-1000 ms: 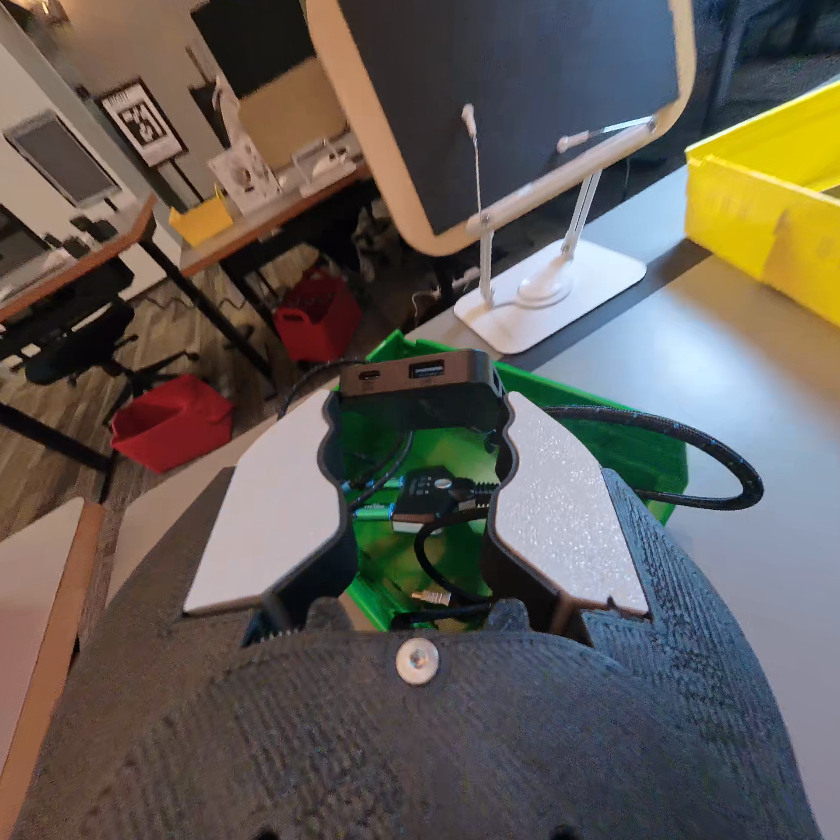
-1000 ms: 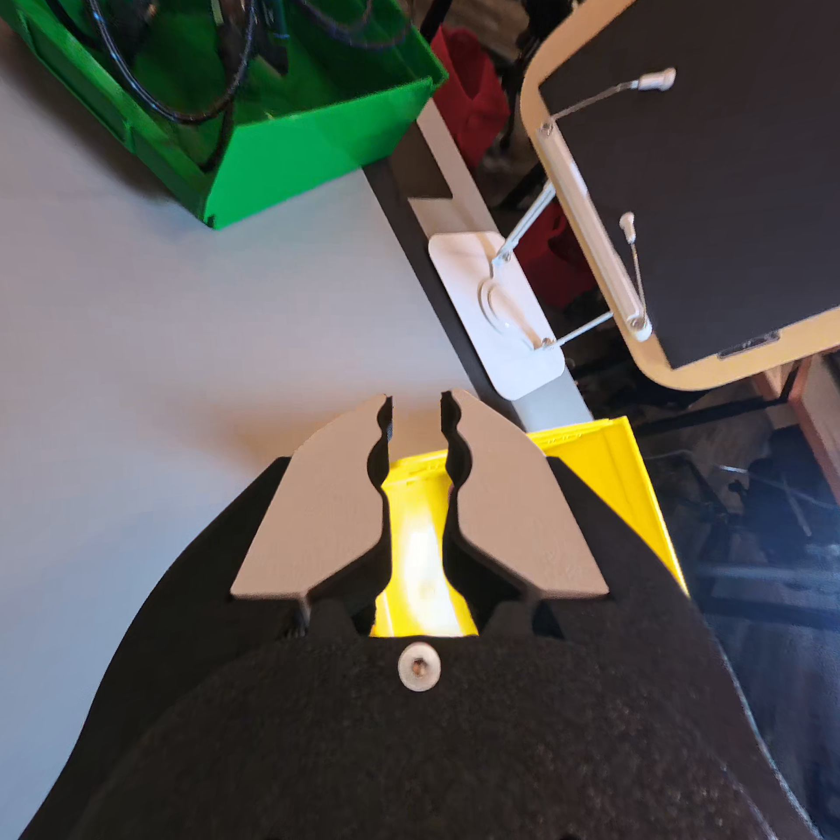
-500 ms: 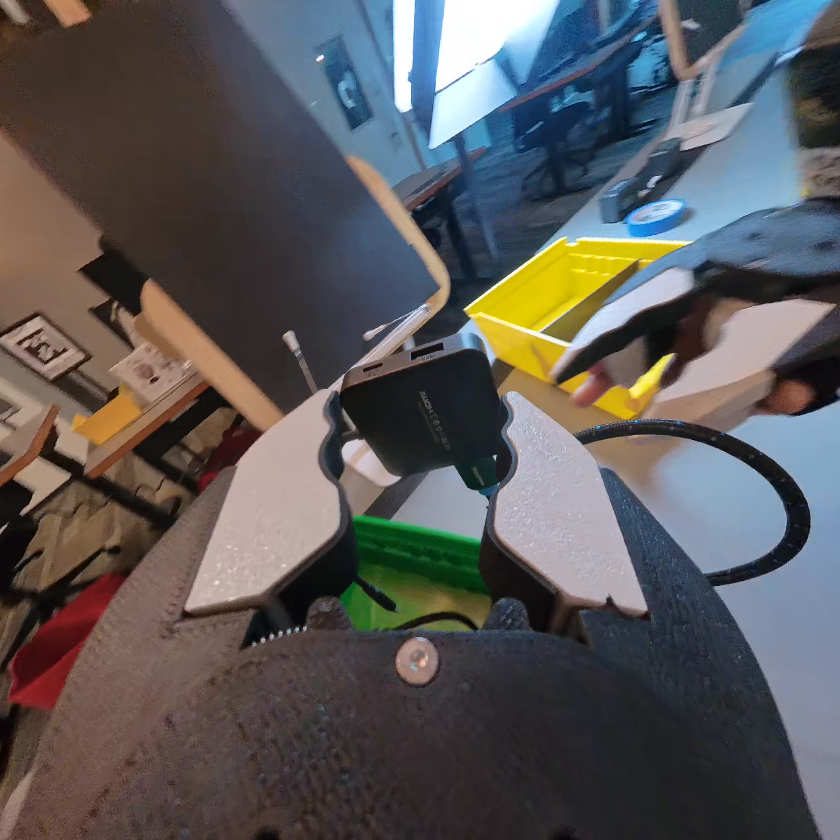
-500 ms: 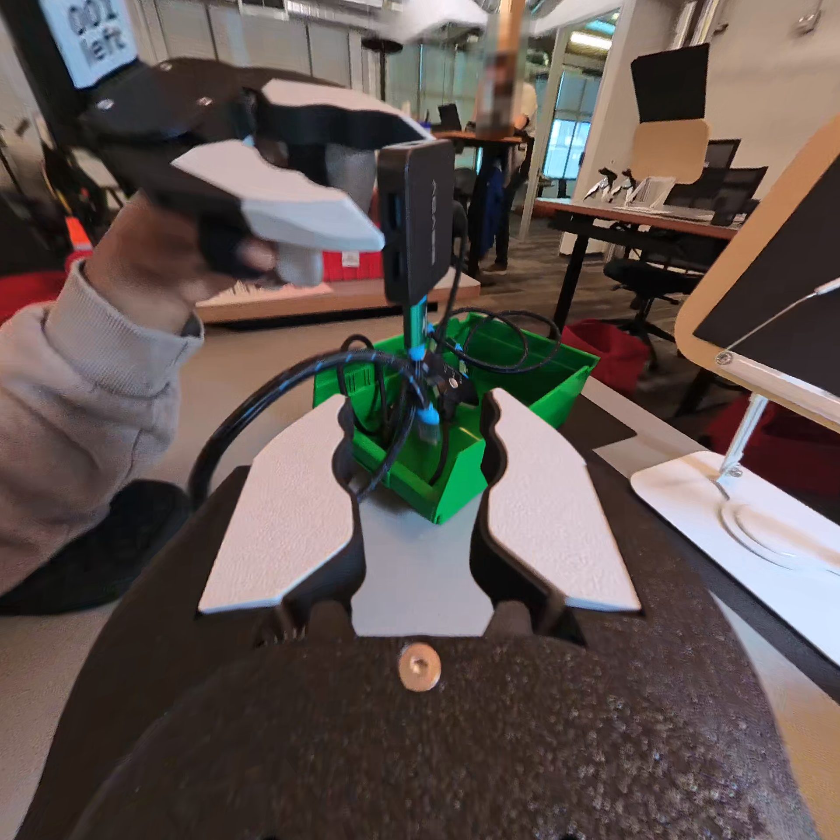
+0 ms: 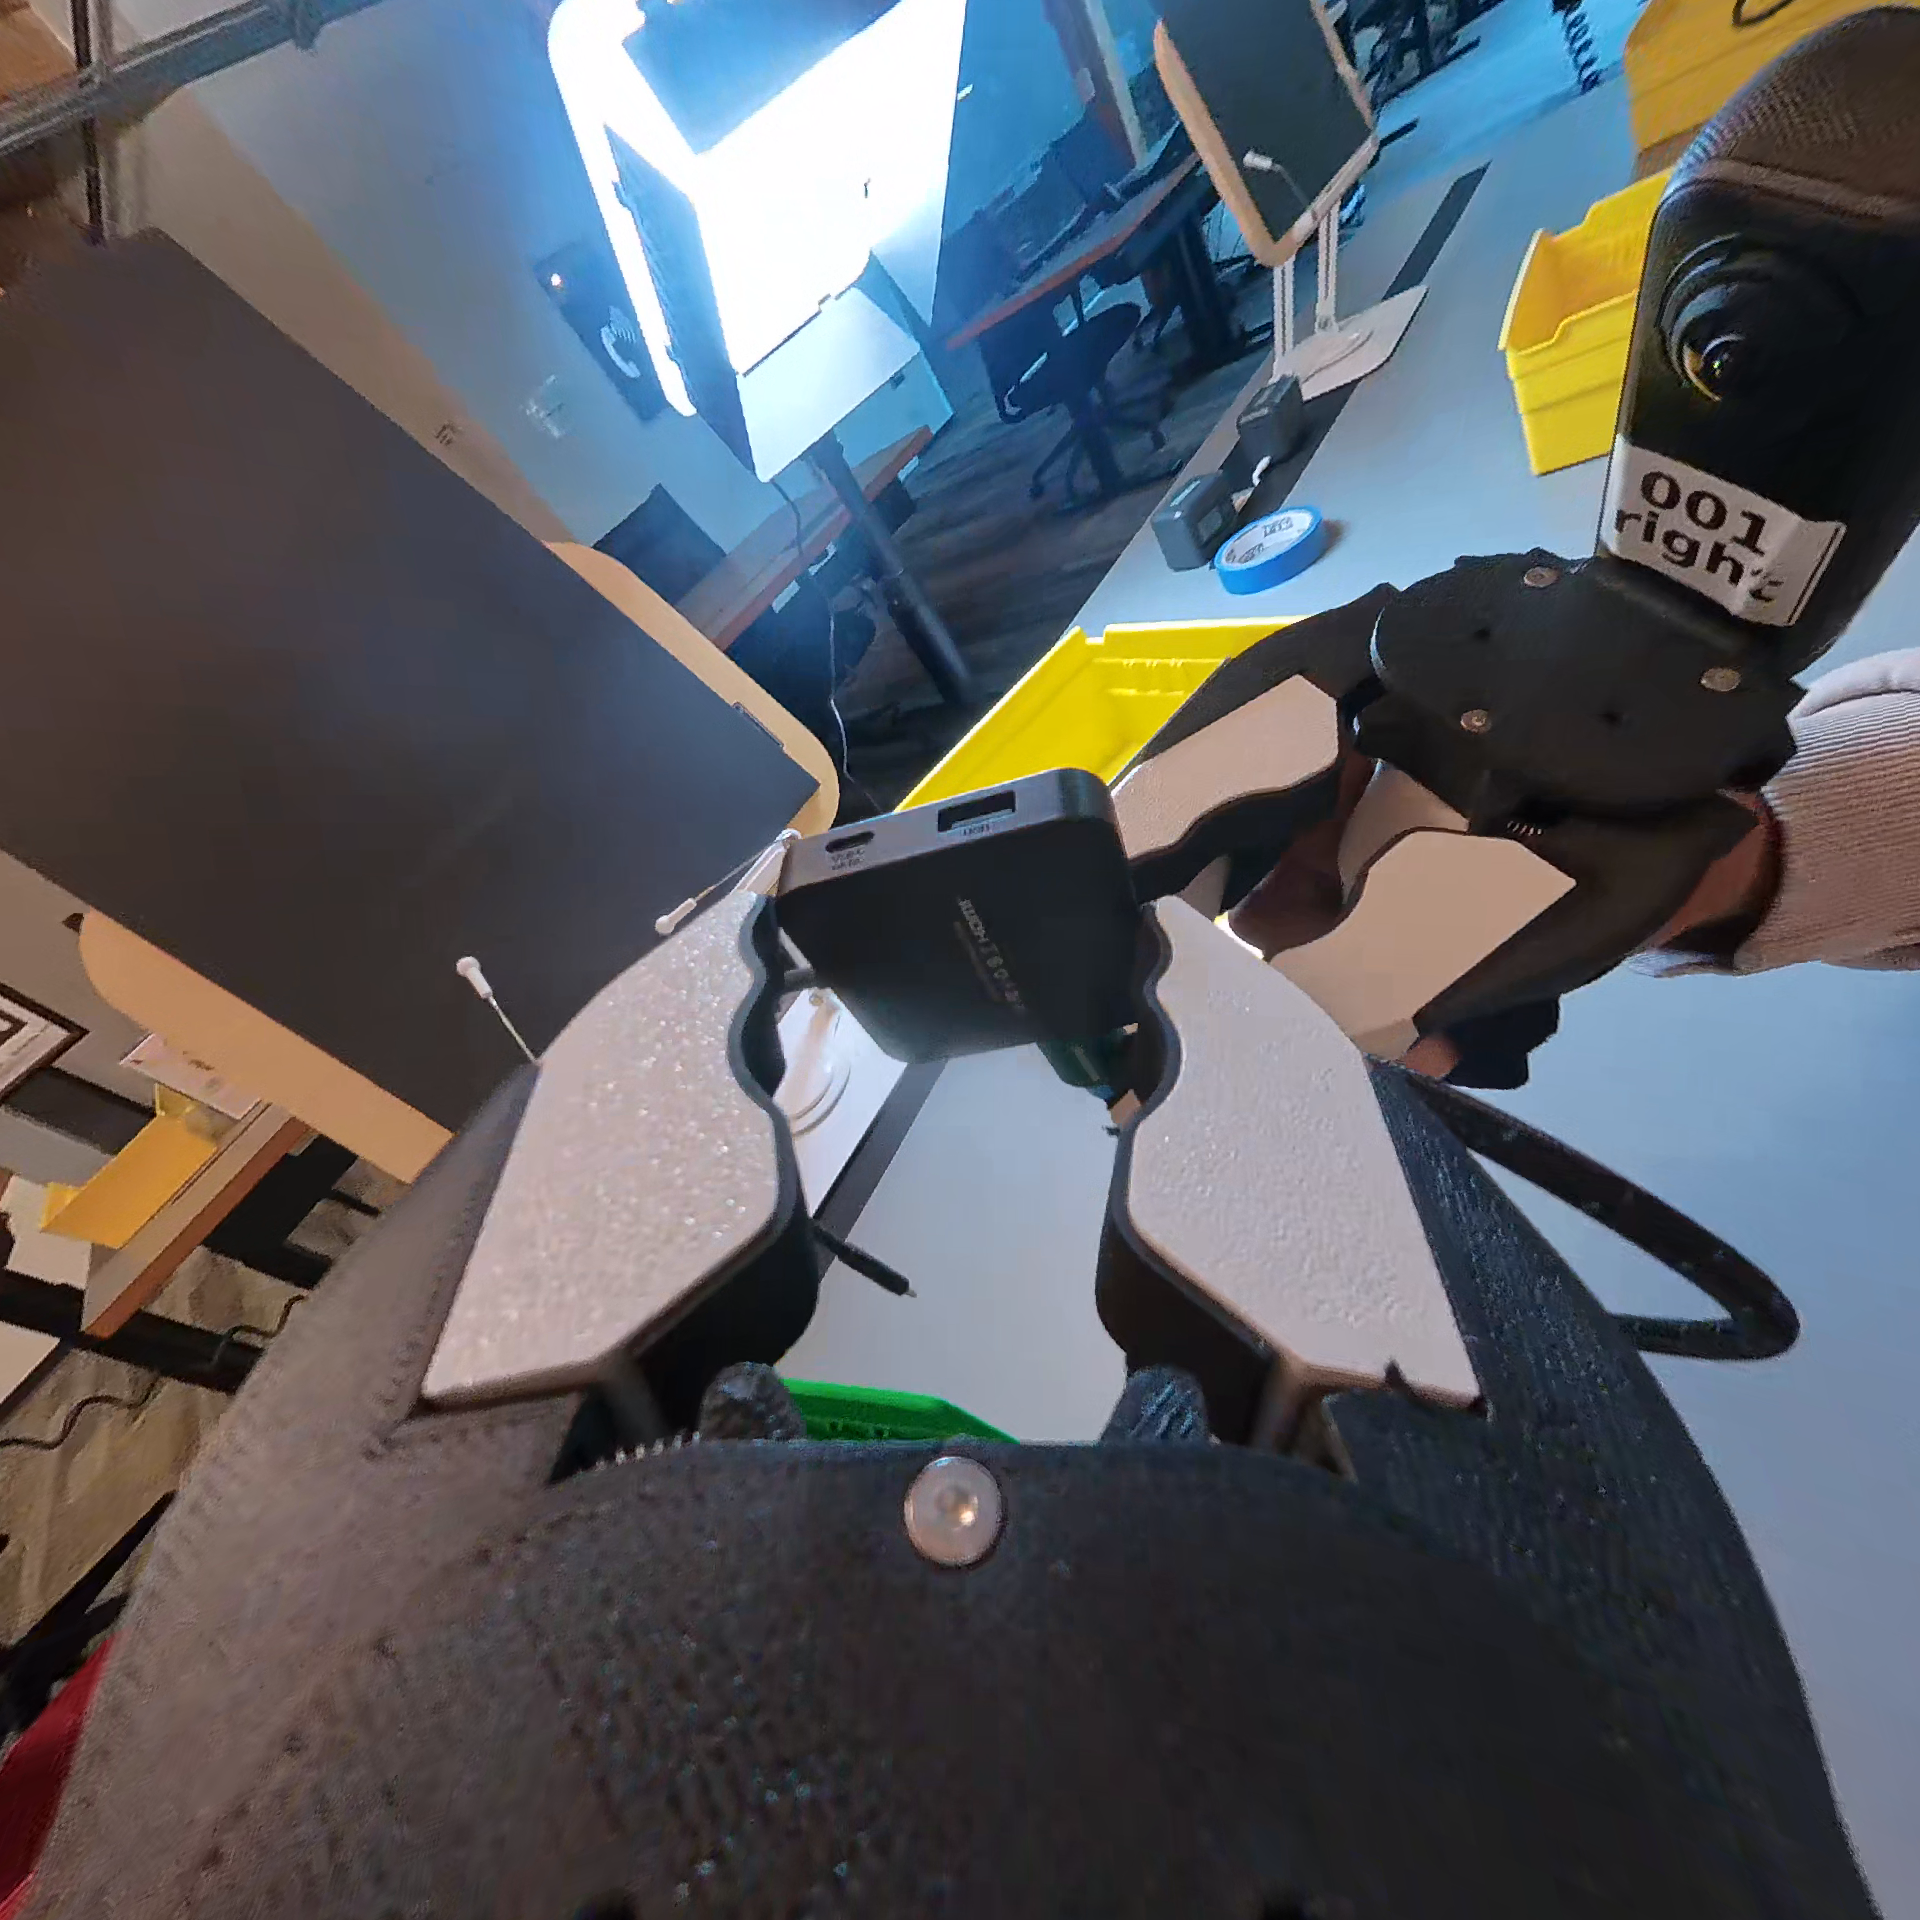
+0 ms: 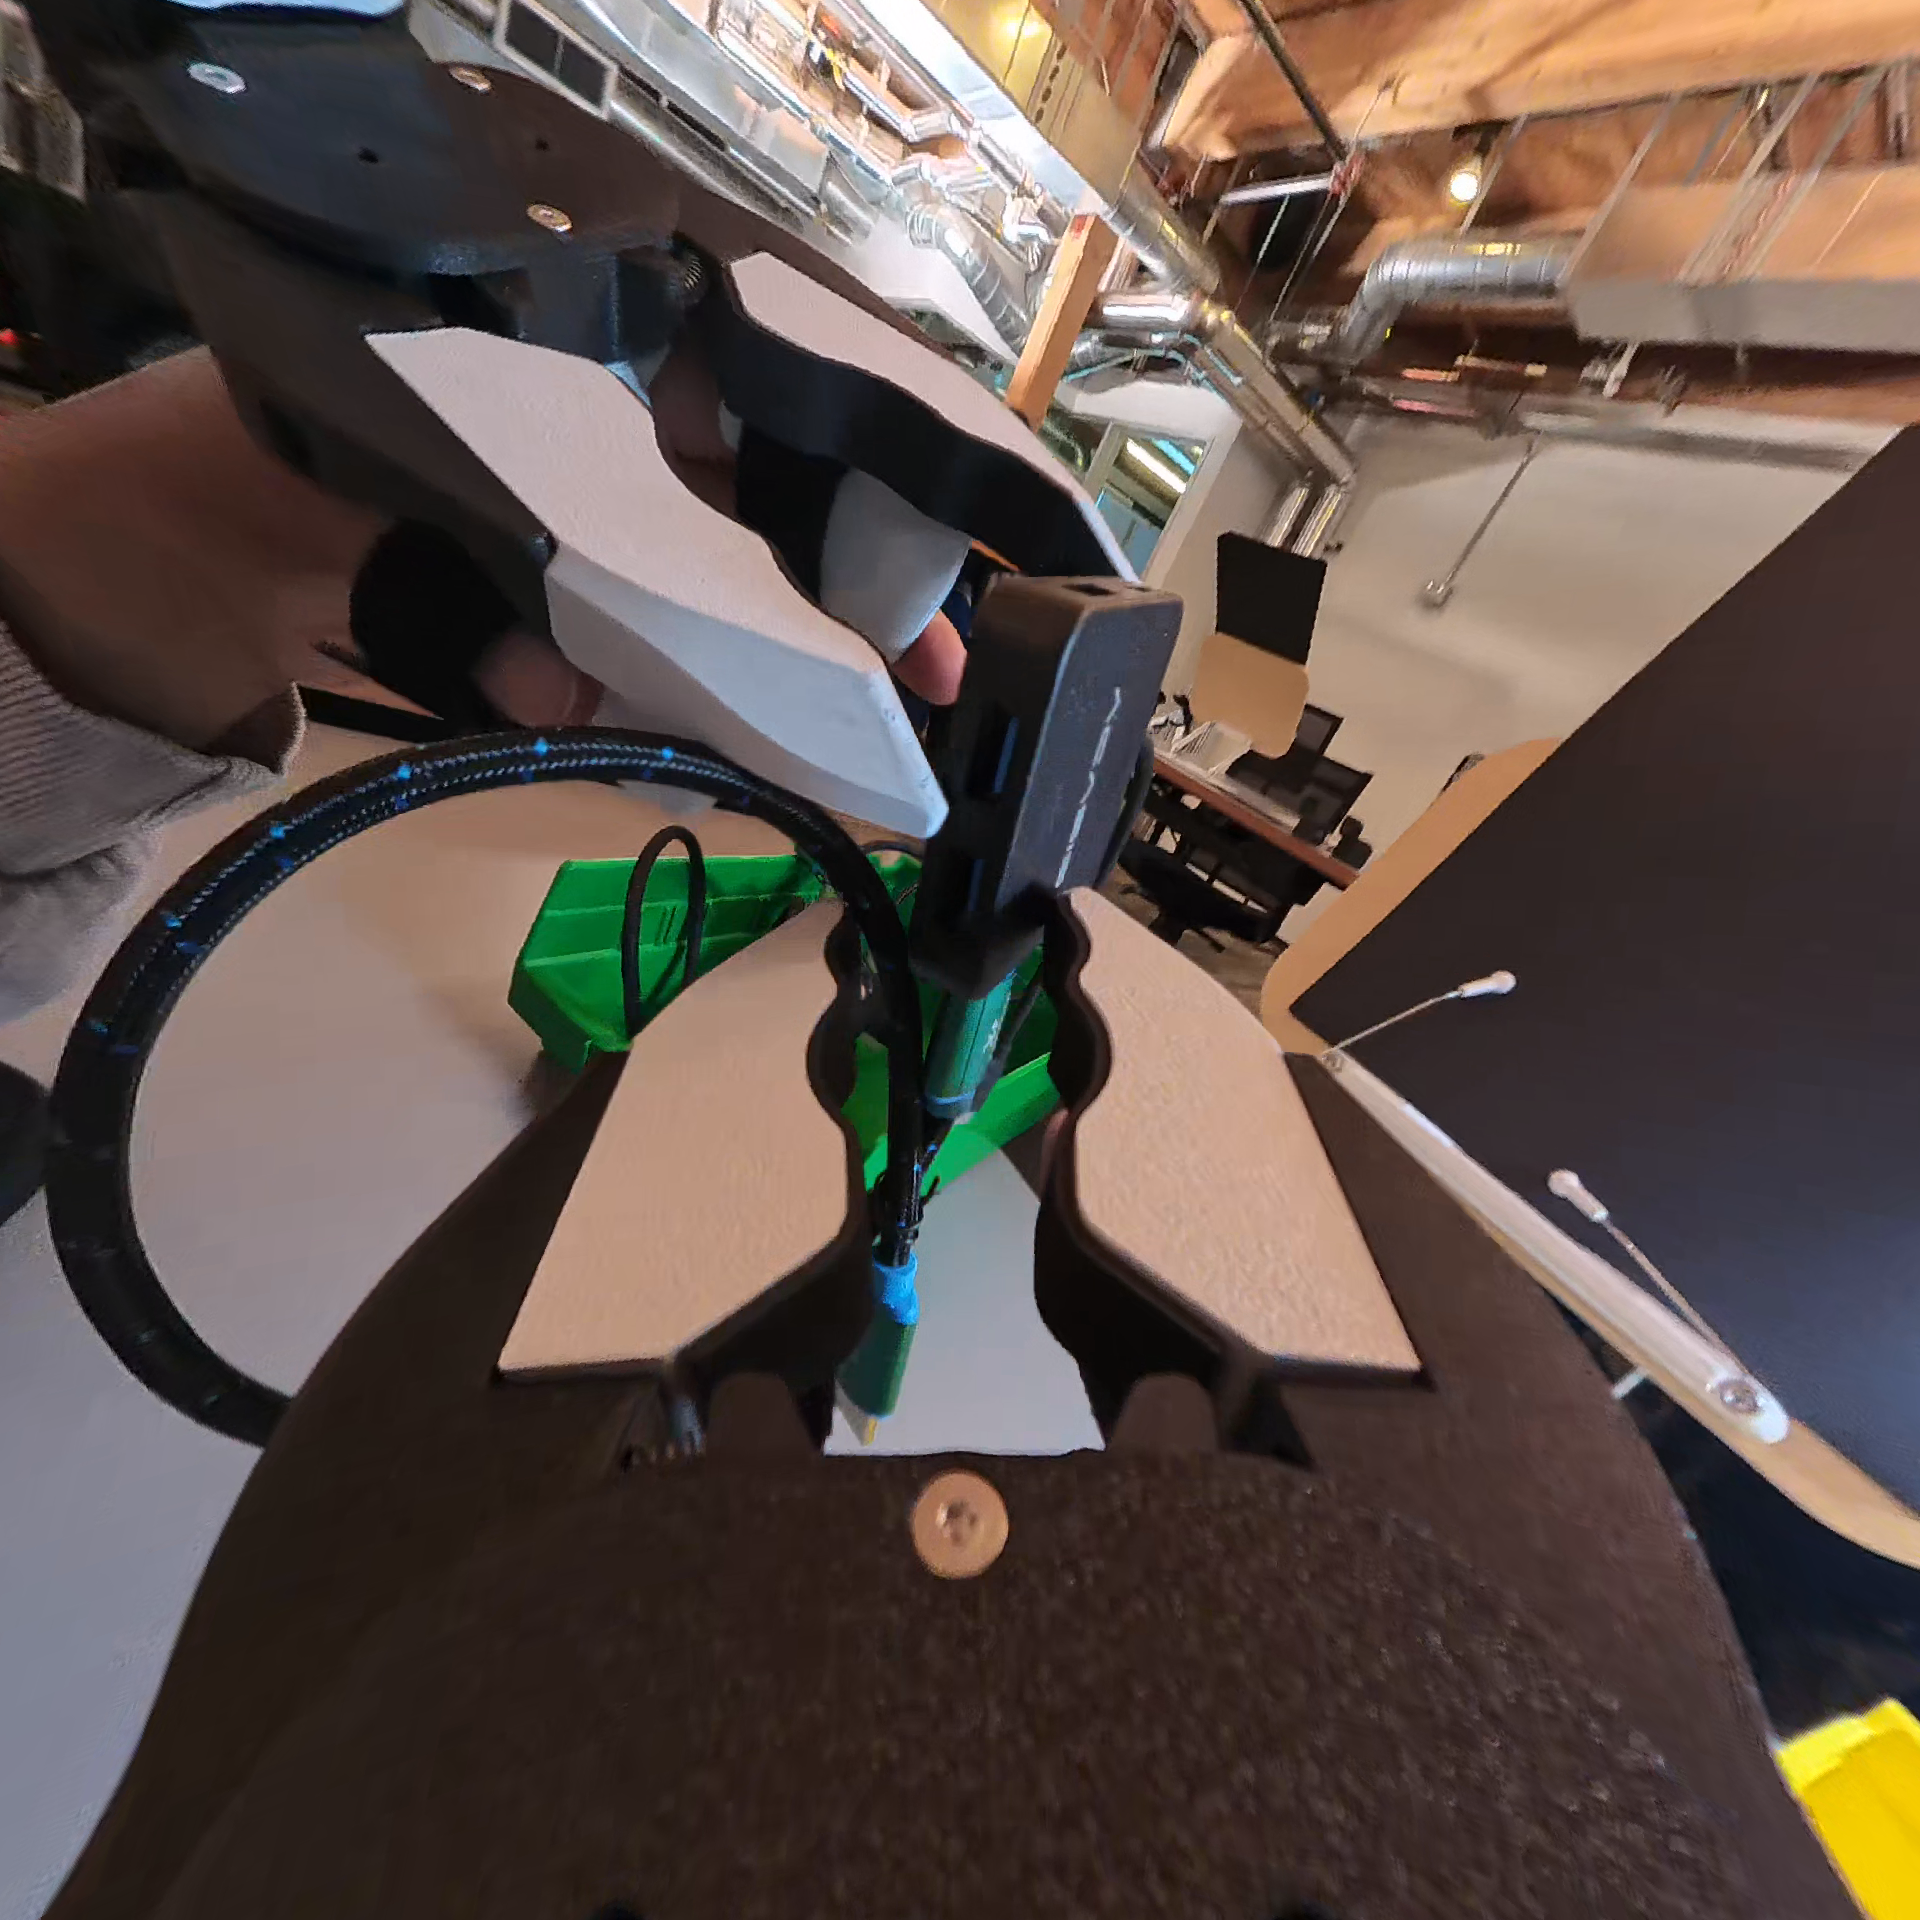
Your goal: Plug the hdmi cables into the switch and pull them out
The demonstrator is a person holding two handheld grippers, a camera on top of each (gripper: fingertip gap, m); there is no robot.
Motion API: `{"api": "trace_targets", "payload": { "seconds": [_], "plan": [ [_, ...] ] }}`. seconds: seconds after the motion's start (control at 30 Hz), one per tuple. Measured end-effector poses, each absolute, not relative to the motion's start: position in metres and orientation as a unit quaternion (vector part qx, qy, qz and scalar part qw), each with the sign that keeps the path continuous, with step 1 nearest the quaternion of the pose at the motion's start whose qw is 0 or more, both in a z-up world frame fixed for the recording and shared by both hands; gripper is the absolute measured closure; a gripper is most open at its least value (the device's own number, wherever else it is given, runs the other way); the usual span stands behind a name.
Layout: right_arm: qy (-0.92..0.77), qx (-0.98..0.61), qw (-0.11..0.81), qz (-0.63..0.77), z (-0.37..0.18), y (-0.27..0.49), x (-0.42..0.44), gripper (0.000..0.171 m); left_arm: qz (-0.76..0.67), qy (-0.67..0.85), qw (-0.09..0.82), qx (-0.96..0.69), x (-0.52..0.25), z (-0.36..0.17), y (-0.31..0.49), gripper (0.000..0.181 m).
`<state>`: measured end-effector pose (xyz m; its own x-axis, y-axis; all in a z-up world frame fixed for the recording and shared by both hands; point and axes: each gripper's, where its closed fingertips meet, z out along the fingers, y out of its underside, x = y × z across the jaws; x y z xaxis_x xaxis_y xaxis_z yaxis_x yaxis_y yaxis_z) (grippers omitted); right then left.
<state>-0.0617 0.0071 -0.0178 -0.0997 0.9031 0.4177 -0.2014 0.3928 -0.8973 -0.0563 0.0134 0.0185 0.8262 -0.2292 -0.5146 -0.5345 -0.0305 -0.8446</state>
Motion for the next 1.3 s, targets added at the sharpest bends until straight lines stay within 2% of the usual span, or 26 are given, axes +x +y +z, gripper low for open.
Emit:
{"api": "trace_targets", "payload": {
  "seconds": [0.17, 0.23, 0.43, 0.57, 0.7, 0.9, 1.03, 1.17, 1.3],
  "plan": [
    [-0.594, -0.269, 0.59, 0.476, -0.01, 0.005, -0.049, 0.143, 0.089, 0.289, 0.667, -0.681, -0.045, 0.027, 0.007, 0.116],
    [-0.603, -0.257, 0.57, 0.496, -0.007, 0.003, -0.043, 0.147, 0.092, 0.299, 0.68, -0.664, -0.044, 0.033, 0.003, 0.128],
    [-0.654, -0.23, 0.497, 0.522, -0.009, -0.009, -0.029, 0.148, 0.133, 0.331, 0.653, -0.668, -0.048, 0.024, 0.001, 0.115],
    [-0.734, -0.229, 0.478, 0.426, -0.034, -0.008, -0.029, 0.147, 0.176, 0.373, 0.621, -0.666, -0.043, 0.016, -0.004, 0.115],
    [-0.775, -0.223, 0.551, 0.213, -0.049, 0.013, -0.035, 0.147, 0.291, 0.43, 0.514, -0.683, -0.055, -0.018, 0.003, 0.115],
    [-0.813, -0.24, 0.512, 0.138, -0.064, 0.019, -0.027, 0.147, 0.29, 0.502, 0.499, -0.644, -0.035, -0.047, 0.018, 0.154],
    [-0.798, -0.247, 0.499, 0.233, -0.047, 0.018, -0.015, 0.147, 0.197, 0.495, 0.553, -0.64, -0.031, -0.044, 0.012, 0.166],
    [-0.718, -0.249, 0.524, 0.385, 0.014, 0.028, 0.018, 0.147, 0.047, 0.459, 0.63, -0.625, -0.031, -0.027, -0.001, 0.167],
    [-0.592, -0.264, 0.538, 0.54, 0.068, 0.073, 0.061, 0.151, -0.072, 0.421, 0.686, -0.589, -0.031, -0.012, -0.009, 0.167]
  ]
}}
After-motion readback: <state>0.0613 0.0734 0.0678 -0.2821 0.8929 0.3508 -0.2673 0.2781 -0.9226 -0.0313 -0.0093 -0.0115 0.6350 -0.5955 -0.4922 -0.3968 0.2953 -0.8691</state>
